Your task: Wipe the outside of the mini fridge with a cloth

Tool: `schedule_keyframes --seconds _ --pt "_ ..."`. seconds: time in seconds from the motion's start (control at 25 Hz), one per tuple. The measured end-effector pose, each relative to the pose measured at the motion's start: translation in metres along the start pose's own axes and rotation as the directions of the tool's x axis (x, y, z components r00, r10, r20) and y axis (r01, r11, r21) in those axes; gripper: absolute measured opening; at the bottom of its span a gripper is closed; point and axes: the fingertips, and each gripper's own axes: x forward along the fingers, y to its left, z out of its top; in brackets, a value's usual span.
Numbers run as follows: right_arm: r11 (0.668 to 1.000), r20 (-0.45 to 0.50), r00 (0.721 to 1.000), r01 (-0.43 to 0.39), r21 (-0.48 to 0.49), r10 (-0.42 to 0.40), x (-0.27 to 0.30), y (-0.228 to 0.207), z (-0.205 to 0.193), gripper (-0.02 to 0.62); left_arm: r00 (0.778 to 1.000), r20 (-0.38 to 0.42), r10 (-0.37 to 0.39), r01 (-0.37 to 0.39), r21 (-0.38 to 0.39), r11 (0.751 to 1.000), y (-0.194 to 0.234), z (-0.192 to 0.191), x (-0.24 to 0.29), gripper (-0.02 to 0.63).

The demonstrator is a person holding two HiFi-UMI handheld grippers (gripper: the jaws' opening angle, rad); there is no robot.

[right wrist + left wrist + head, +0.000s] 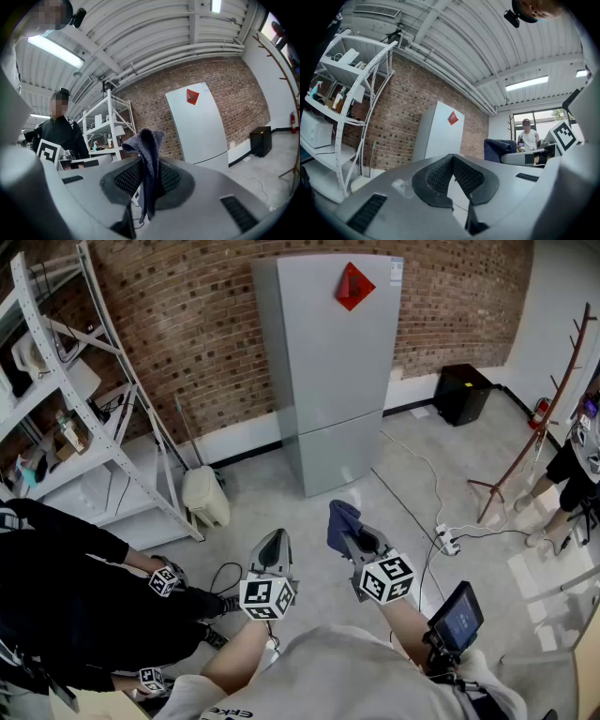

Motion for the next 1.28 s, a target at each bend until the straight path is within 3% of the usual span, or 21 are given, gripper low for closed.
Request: schedule_keyframes --seconds 0.72,1.28 --pt "1.000 0.020 1.000 -0.007 0.008 0.007 0.026 0.013 0.004 0.059 1.000 -0.003 -0.022 0.022 -0.003 1.000 0.021 0.007 0.005 0.003" --pt "0.998 0.063 0.997 0.053 -0.016 -0.052 0.058 0.007 0.021 0.058 0.998 0.018 -0.059 0.059 -0.010 0.998 0.040 0.018 0.033 0.003"
